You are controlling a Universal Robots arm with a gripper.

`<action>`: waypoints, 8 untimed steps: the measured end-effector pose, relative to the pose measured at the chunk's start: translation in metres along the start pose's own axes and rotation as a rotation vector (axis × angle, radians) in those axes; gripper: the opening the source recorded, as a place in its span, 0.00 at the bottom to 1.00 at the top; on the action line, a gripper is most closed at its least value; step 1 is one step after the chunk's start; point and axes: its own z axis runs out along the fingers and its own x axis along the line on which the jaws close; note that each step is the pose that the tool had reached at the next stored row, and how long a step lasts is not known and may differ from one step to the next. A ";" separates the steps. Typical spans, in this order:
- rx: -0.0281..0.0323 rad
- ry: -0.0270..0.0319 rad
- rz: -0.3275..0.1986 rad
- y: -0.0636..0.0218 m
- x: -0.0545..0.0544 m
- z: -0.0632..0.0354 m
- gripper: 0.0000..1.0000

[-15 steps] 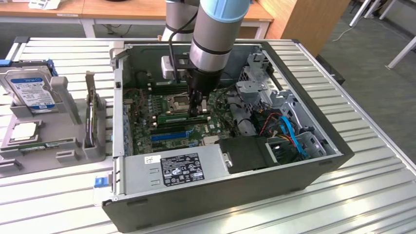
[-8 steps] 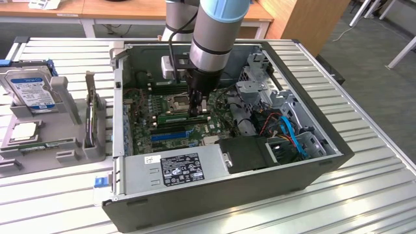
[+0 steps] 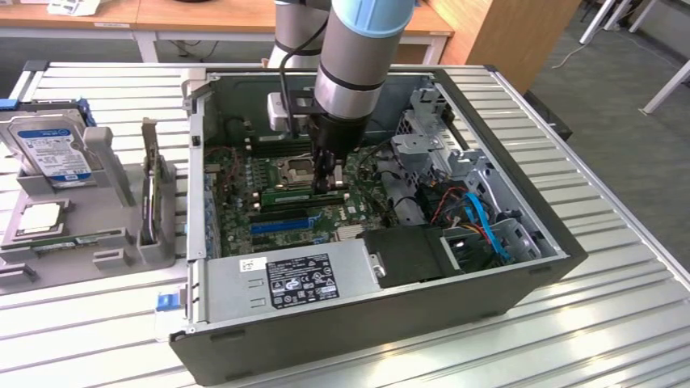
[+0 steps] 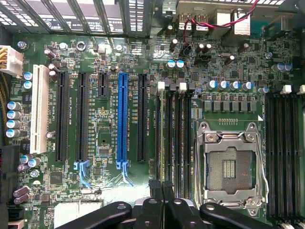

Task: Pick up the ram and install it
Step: 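Insert the ram into the slot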

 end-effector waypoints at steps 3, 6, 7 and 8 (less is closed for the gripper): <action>0.0000 0.0000 0.000 0.0000 0.000 0.0001 0.12; 0.0000 0.0001 0.000 0.0000 0.000 0.0002 0.12; 0.0000 0.0000 0.000 0.0000 0.000 0.0006 0.12; 0.0000 0.0000 0.000 0.0000 0.000 0.0006 0.12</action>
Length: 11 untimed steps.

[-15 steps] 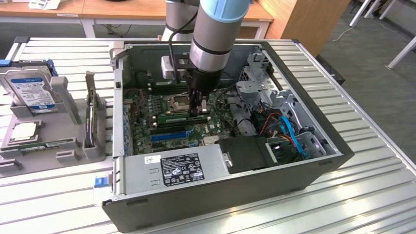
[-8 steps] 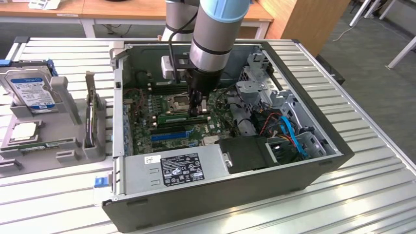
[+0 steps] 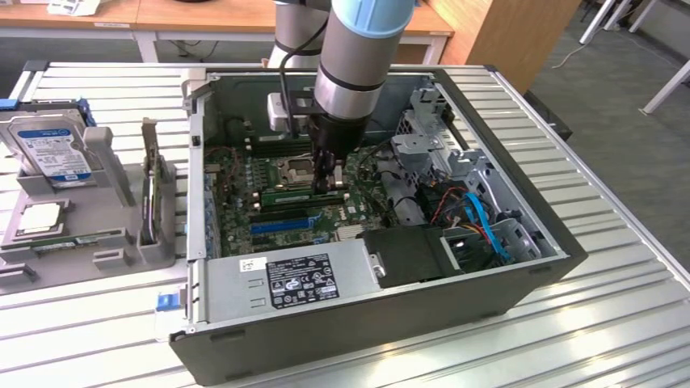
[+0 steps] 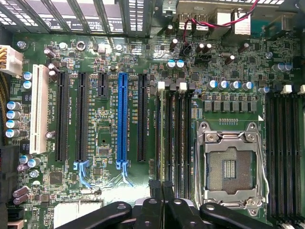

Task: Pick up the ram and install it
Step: 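Insert the ram into the slot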

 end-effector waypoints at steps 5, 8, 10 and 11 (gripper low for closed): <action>0.0001 -0.0001 0.000 0.0003 0.000 0.0001 0.12; 0.0000 -0.0001 0.000 0.0006 0.000 0.0001 0.12; 0.0000 -0.0001 0.000 0.0007 0.000 0.0001 0.12; 0.0000 -0.0001 0.000 0.0007 0.000 0.0001 0.12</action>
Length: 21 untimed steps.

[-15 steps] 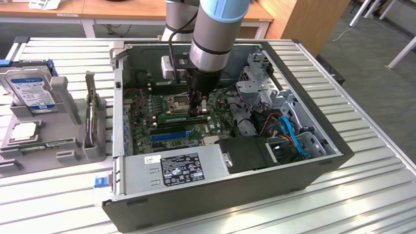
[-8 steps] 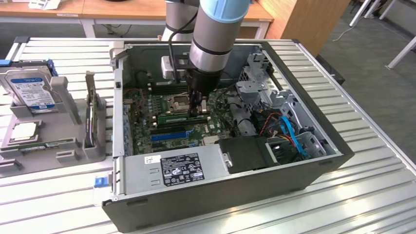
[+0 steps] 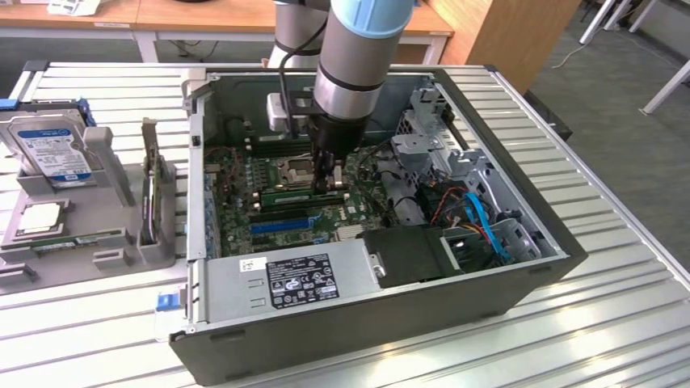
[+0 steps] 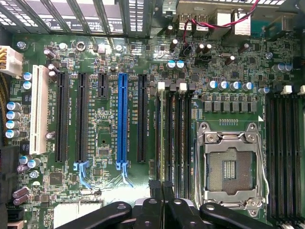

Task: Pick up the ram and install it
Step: 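Insert the ram into the slot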

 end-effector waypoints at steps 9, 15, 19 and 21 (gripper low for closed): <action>0.0000 0.0001 0.000 0.0000 0.000 0.0008 0.12; 0.0001 0.0000 0.000 0.0001 0.000 0.0008 0.12; 0.0005 -0.0001 0.000 0.0002 0.000 0.0009 0.12; 0.0006 0.0000 0.000 0.0002 0.000 0.0008 0.12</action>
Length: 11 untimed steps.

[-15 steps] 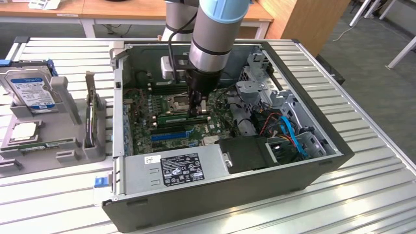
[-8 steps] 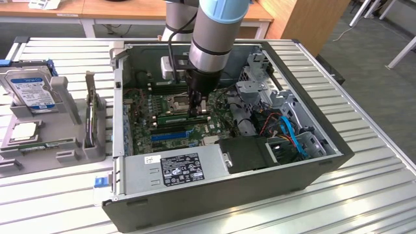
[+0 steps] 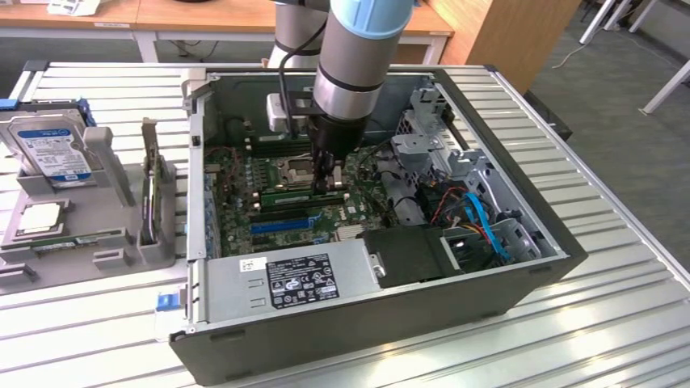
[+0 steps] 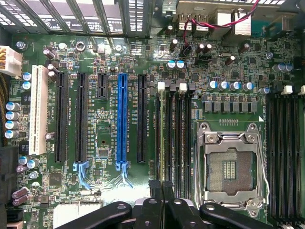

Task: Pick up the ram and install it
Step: 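Insert the ram into the slot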

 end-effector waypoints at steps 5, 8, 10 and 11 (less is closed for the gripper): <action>0.0000 0.0001 0.000 0.0000 0.000 0.0000 0.12; 0.0000 0.0002 0.000 0.0000 0.000 0.0002 0.12; -0.0001 0.0001 0.000 0.0000 0.000 0.0004 0.12; -0.0001 0.0002 0.000 0.0000 0.000 0.0005 0.12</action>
